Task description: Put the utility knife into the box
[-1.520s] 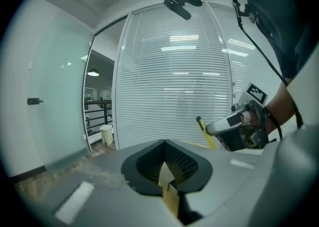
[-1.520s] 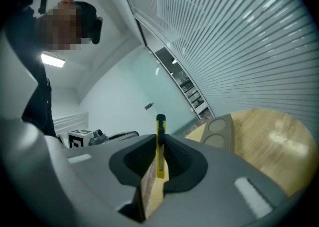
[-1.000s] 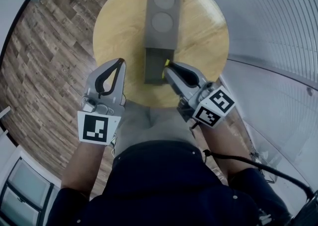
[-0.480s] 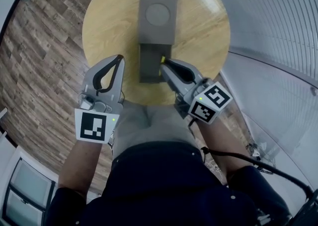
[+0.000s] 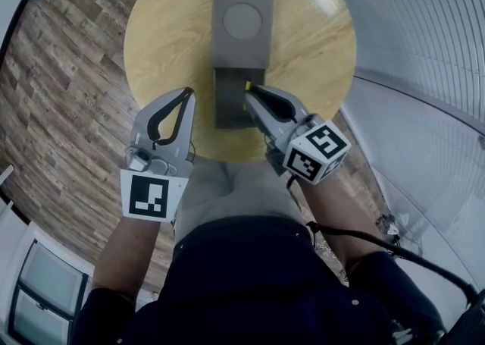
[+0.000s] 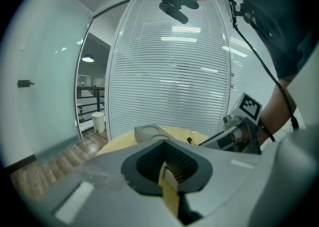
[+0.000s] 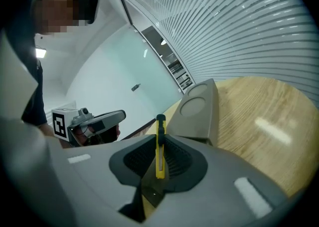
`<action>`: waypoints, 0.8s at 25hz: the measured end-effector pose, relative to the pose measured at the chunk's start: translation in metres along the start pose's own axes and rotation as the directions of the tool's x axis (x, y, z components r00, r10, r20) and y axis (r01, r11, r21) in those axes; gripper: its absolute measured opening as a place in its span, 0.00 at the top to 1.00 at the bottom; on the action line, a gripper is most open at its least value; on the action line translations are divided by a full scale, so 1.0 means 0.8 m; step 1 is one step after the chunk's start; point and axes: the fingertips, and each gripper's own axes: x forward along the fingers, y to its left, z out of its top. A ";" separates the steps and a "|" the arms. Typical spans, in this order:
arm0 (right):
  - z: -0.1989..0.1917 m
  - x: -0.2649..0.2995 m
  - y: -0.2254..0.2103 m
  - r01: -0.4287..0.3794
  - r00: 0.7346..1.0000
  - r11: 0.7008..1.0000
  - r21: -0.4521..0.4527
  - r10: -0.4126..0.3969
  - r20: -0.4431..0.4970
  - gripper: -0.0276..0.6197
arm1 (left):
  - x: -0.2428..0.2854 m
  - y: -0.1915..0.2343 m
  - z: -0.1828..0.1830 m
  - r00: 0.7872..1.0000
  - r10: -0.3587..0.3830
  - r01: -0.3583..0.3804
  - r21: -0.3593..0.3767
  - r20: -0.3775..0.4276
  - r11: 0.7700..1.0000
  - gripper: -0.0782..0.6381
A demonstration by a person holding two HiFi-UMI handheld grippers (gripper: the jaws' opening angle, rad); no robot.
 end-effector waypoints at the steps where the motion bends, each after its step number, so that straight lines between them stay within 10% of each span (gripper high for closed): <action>1: -0.004 0.001 -0.003 0.008 1.000 1.000 -0.002 -0.008 -0.016 0.87 | 0.001 0.001 -0.001 1.000 0.002 -0.002 -0.004 0.000 1.000 0.89; 20: -0.042 0.022 -0.031 0.083 0.980 0.993 -0.087 -0.097 -0.174 0.87 | 0.013 0.012 -0.032 0.999 0.048 -0.049 -0.096 -0.007 0.994 0.89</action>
